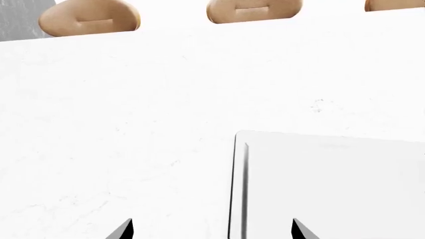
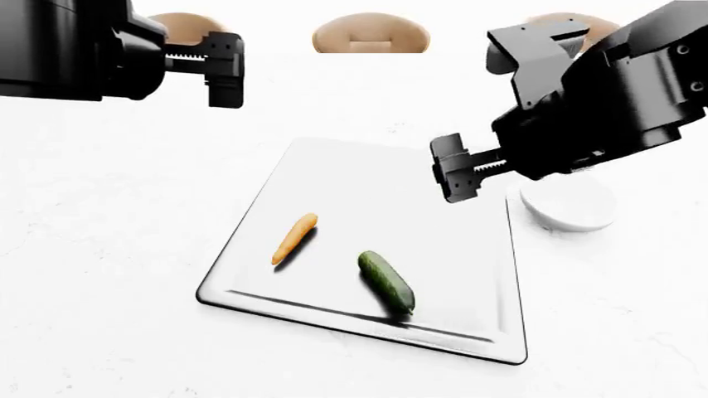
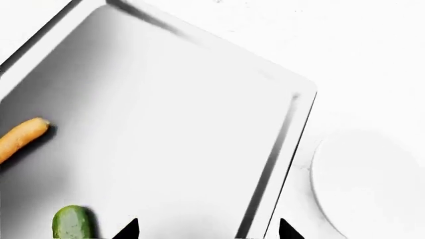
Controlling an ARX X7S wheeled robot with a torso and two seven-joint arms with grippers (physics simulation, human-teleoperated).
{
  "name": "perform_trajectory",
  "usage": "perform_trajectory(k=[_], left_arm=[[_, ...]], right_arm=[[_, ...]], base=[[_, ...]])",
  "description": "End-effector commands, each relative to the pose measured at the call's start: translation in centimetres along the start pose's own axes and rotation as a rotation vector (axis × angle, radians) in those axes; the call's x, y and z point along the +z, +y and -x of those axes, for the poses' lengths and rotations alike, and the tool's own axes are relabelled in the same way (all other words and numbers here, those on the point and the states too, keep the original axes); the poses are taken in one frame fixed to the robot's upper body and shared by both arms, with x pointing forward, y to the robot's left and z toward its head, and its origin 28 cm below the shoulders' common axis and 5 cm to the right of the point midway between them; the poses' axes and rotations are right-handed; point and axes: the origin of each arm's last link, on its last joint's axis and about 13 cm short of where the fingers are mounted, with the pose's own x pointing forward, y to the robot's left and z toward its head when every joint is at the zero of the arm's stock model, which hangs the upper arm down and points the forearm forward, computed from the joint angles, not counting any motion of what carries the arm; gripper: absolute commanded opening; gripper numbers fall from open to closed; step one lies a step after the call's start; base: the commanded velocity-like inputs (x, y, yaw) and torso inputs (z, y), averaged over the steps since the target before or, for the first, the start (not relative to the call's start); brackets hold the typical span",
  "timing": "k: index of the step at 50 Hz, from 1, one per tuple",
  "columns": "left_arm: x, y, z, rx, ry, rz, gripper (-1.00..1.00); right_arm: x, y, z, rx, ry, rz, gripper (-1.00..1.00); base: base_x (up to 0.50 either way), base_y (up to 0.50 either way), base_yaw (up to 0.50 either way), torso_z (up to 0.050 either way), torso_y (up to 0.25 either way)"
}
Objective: Place the two vegetables and bowl onto the tray for setting up a vegetable dip station.
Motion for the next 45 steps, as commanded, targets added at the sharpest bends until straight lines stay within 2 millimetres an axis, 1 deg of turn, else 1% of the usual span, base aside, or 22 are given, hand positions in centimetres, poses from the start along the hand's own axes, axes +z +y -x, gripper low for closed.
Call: perform_trajectory(k=[1,3,11,14,17,19,20,25,29,39,45], left_arm=[[0.0,-0.1,0.1,-0.003,-0.001,0.0,1.0],[0.0,0.0,0.0,-0.002,-0.002,0.002,1.0],[-0.2,0.0,-0.2,-0.004,0.0,0.006,1.0],[-0.2,0.1,-0.2,-0.002,0.004,0.008,1.0],[-0.1,0.1,-0.1,0.0,0.003,0.01,1.0],[-0.1,0.1,-0.2,0.0,0.002,0.011,1.0],[-0.1,0.1,-0.2,0.002,0.003,0.009,1.0],[-0.2,0.1,-0.4,-0.001,0.006,0.011,1.0],[-0.3,0.2,-0.6,-0.002,0.009,0.013,1.0],[-0.3,0.2,-0.9,-0.004,0.015,0.013,1.0],[-0.3,0.1,-1.0,-0.005,0.016,0.012,1.0]], right_arm=[[0.3,-2.6,-0.1,-0.13,-0.059,-0.141,1.0],[0.1,-2.9,0.2,-0.149,-0.056,-0.16,1.0],[0.0,-4.3,-0.2,-0.228,-0.066,-0.227,1.0],[-0.1,-4.7,-0.6,-0.268,-0.041,-0.243,1.0],[0.0,-5.1,-0.9,-0.291,-0.058,-0.283,1.0],[-0.1,-5.5,-1.4,-0.304,-0.024,-0.255,1.0],[0.0,-5.7,-1.5,-0.333,-0.025,-0.278,1.0],[-0.1,-6.3,-1.3,-0.347,-0.029,-0.326,1.0],[-0.4,-6.9,-1.3,-0.369,-0.026,-0.375,1.0],[-1.3,-7.5,-1.8,-0.422,-0.002,-0.423,1.0],[-1.8,-8.2,-2.5,-0.476,-0.007,-0.47,1.0]], base=[[0.0,0.0,0.0,0.0,0.0],[0.0,0.0,0.0,0.0,0.0],[0.0,0.0,0.0,0.0,0.0],[0.0,0.0,0.0,0.0,0.0],[0.0,0.0,0.0,0.0,0.0],[0.0,0.0,0.0,0.0,0.0],[0.0,0.0,0.0,0.0,0.0],[0.0,0.0,0.0,0.0,0.0],[0.0,0.0,0.0,0.0,0.0],[0.0,0.0,0.0,0.0,0.0],[0.0,0.0,0.0,0.0,0.0]])
